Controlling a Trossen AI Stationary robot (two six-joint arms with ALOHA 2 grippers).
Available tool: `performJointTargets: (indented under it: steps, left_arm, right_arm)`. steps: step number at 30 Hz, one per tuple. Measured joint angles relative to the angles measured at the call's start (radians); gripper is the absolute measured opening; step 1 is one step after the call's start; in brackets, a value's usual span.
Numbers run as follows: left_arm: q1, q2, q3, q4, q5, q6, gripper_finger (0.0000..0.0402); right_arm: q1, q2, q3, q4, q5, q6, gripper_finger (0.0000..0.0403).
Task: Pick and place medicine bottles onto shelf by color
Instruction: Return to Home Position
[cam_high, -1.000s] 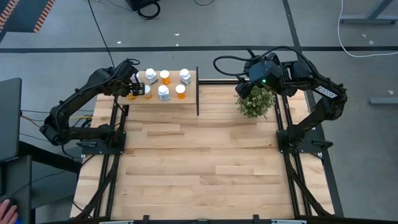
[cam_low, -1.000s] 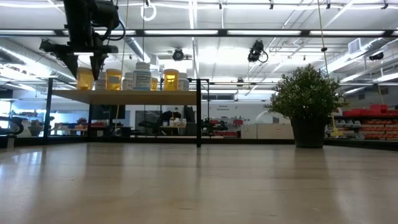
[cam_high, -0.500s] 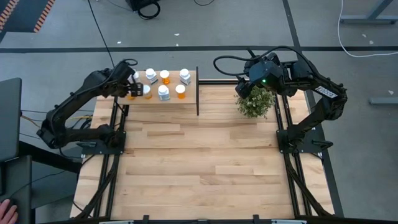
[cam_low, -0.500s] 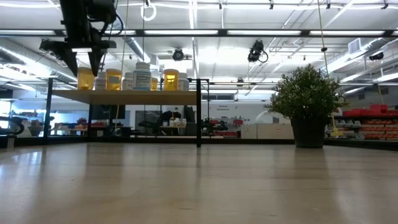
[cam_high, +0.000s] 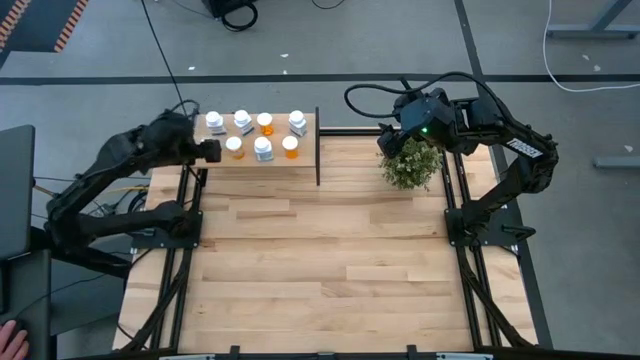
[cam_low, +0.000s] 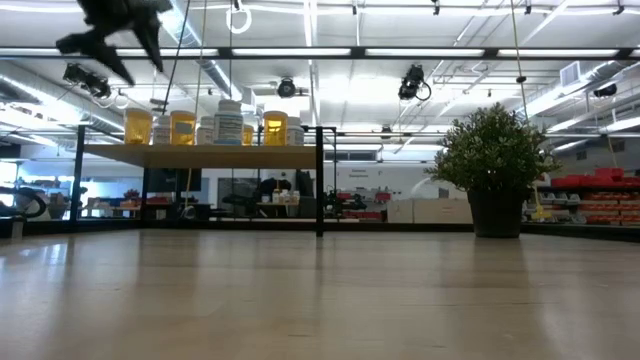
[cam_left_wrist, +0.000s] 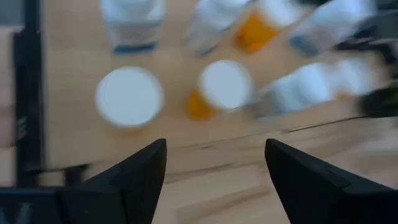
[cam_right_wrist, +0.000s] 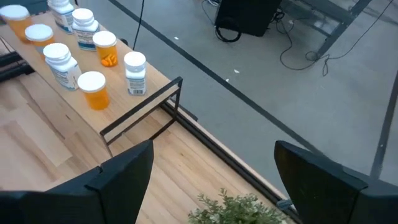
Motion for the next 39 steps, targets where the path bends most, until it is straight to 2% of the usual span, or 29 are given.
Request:
performJointTargets:
  steps: [3,7,14,19,23,26,29,32,35,39]
  left_arm:
    - [-0.06,-0.011,0.075,0.014,-0.02,-0.01,0.0273]
    - [-0.147,-0.006,0.178,0.097,-0.038,0.054,0.0254]
    - [-0.319,-0.008,0.203,0.28,-0.042,0.102,0.0194]
    - [-0.439,0.008,0.203,0.354,-0.062,0.106,0.0125]
    - [-0.537,-0.003,0.203,0.378,-0.127,0.123,0.0028]
    - [-0.594,-0.034,0.193,0.39,-0.17,0.18,0.001]
    - [-0.645,-0.121,0.089,0.527,-0.143,0.266,0.0004]
    - [-0.68,-0.255,-0.108,0.832,-0.076,0.314,0.0004]
    - [-0.694,-0.399,-0.328,1.133,-0.058,0.316,0.0003]
    - [-0.694,-0.548,-0.564,1.398,-0.058,0.294,0.0002]
  right_arm:
    - [0.0,0.0,0.0,0.0,-0.011,0.025,0.0342]
    - [0.0,0.0,0.0,-0.001,-0.015,0.049,0.0342]
    - [0.0,0.0,0.0,-0.075,-0.051,0.129,0.0331]
    - [0.01,0.0,0.0,-0.108,-0.055,0.158,0.0316]
    - [0.01,0.0,0.0,-0.11,-0.066,0.179,0.0308]
    - [0.01,0.0,0.0,-0.11,-0.067,0.202,0.0304]
    - [0.01,0.0,0.0,-0.11,-0.071,0.221,0.0301]
    - [0.01,0.0,0.0,-0.11,-0.079,0.223,0.0299]
    - [0.01,0.0,0.0,-0.109,-0.094,0.241,0.0296]
    - [0.008,0.0,0.0,-0.091,-0.178,0.227,0.0289]
